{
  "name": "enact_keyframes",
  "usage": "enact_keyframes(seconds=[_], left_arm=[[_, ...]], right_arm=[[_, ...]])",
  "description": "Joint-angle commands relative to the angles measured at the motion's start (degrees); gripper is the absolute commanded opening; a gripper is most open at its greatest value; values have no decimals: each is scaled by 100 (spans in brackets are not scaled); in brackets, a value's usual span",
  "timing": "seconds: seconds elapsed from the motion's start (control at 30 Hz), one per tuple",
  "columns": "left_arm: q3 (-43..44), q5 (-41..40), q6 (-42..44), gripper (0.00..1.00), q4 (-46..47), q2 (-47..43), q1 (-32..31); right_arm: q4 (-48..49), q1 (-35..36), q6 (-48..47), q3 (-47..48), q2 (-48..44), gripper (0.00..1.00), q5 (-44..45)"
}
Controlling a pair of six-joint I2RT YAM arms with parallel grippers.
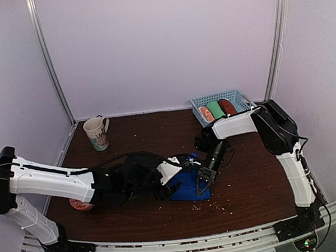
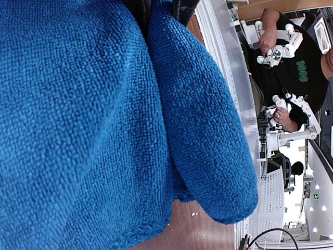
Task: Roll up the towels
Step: Roll the towel at the center of the board.
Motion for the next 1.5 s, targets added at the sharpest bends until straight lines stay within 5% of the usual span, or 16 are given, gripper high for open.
enact_keyframes(seconds=[0.0,0.23,0.7,0.93,1.1,1.17,1.33,1.4,1.47], left_arm=[[652,693,77,67,-862,769,15],[1112,1604,353,57,-1260,1291,15],[1664,1493,703,41,-1450,2383,17],[1699,1251,738,16,-1587,2522,15],[1841,1414,670,4,-1920,2464,22],[1968,1723,625,3,-2210,2426,23],[2119,2544,201,0,-2697,2243,64],[2221,2990,22,0,-2858,2345,124],[2429,3514,-186,0,-3083,2573,243]], right_arm=[[198,18,181,-98,204,8,748],[197,19,182,-151,188,9,732],[135,27,32,-139,96,10,613],[-171,27,-324,14,-123,14,474],[-717,-79,-804,213,-783,34,423],[-742,-193,-755,268,-1236,51,504],[-721,-499,-466,683,-2163,57,951],[-437,-581,-171,886,-2630,97,1389],[295,-613,365,888,-3246,100,2170]])
